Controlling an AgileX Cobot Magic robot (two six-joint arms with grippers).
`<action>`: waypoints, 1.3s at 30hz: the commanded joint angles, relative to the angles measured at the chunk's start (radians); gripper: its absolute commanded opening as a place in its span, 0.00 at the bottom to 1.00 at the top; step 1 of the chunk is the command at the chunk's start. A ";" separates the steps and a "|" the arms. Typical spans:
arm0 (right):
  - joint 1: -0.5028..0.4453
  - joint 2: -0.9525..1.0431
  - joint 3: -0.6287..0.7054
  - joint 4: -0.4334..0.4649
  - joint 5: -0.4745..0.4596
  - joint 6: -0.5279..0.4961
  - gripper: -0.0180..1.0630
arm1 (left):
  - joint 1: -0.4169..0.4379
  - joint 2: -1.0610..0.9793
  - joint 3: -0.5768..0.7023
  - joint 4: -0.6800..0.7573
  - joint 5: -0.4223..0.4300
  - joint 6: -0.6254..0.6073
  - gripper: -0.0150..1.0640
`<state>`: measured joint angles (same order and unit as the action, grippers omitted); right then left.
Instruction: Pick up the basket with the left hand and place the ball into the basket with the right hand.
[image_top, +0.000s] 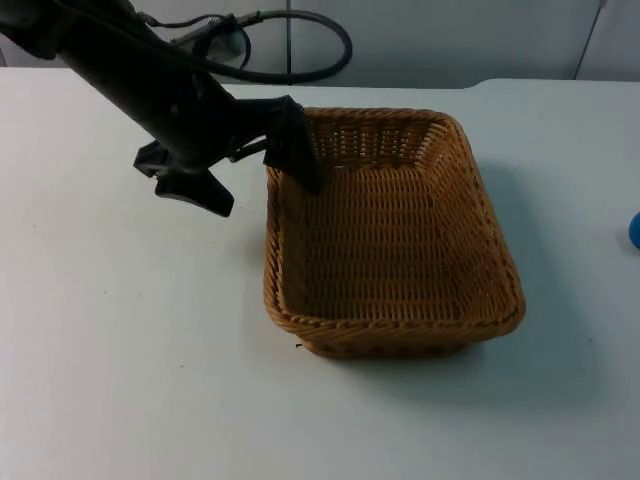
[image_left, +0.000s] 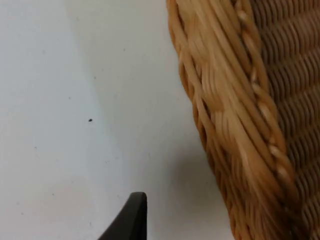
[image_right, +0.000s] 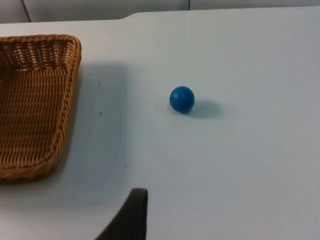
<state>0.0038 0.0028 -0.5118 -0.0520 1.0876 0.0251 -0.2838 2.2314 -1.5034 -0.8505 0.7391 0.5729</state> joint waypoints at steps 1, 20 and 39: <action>-0.006 -0.003 0.004 -0.001 -0.009 0.001 0.99 | -0.028 0.017 -0.012 -0.001 -0.003 -0.011 0.98; -0.006 -0.003 0.004 -0.001 -0.009 0.001 0.99 | -0.049 0.073 -0.032 -0.008 -0.019 -0.089 0.62; -0.006 -0.003 0.004 -0.001 -0.009 0.001 0.99 | -0.049 0.073 -0.032 -0.061 -0.052 -0.112 0.20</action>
<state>0.0038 0.0028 -0.5118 -0.0520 1.0858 0.0251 -0.3245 2.3062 -1.5259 -0.8986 0.7010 0.4634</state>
